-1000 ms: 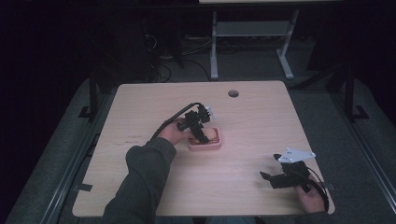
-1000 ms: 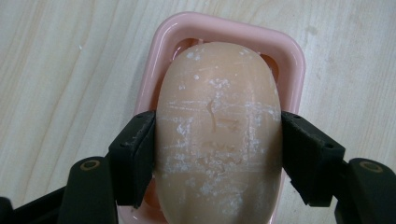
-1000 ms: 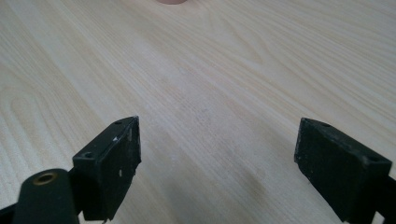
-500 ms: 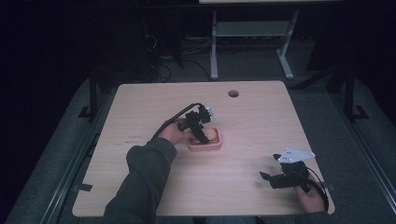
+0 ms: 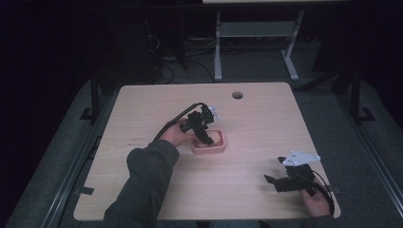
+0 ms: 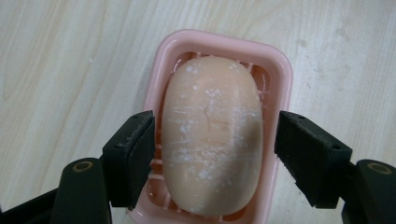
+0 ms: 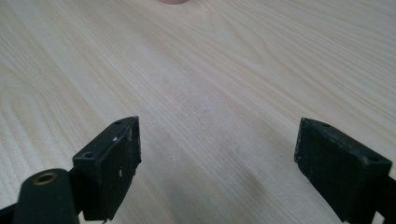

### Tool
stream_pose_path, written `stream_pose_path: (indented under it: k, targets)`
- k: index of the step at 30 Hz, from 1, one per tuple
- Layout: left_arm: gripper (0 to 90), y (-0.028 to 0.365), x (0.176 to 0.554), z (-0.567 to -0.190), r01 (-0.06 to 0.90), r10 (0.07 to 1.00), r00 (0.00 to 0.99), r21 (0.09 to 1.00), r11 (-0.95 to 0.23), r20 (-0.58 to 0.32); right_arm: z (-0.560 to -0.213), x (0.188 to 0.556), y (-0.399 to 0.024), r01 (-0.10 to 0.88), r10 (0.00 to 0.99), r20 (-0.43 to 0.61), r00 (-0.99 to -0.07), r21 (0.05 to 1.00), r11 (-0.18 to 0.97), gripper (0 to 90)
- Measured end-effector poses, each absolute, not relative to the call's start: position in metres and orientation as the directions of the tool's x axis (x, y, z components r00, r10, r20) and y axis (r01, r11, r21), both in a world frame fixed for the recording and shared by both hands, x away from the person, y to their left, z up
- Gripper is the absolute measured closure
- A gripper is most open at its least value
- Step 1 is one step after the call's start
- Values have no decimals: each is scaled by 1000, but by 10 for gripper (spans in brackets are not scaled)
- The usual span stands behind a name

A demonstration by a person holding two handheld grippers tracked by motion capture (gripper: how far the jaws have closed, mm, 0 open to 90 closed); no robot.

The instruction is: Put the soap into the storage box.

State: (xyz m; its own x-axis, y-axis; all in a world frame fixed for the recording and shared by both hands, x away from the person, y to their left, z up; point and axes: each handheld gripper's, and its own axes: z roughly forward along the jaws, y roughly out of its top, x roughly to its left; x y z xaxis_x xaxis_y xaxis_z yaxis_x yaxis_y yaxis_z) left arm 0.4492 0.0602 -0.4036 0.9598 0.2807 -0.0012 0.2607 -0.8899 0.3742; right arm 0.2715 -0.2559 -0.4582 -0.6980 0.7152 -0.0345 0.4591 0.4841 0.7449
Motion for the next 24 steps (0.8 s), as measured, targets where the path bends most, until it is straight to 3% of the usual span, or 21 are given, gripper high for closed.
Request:
stream_pose_path:
  k: [24]
  targets:
    - [268,91,421,-398,270,302,953,413,-870,12,-459,274,-255,458,717,-46,-695,741,491,141]
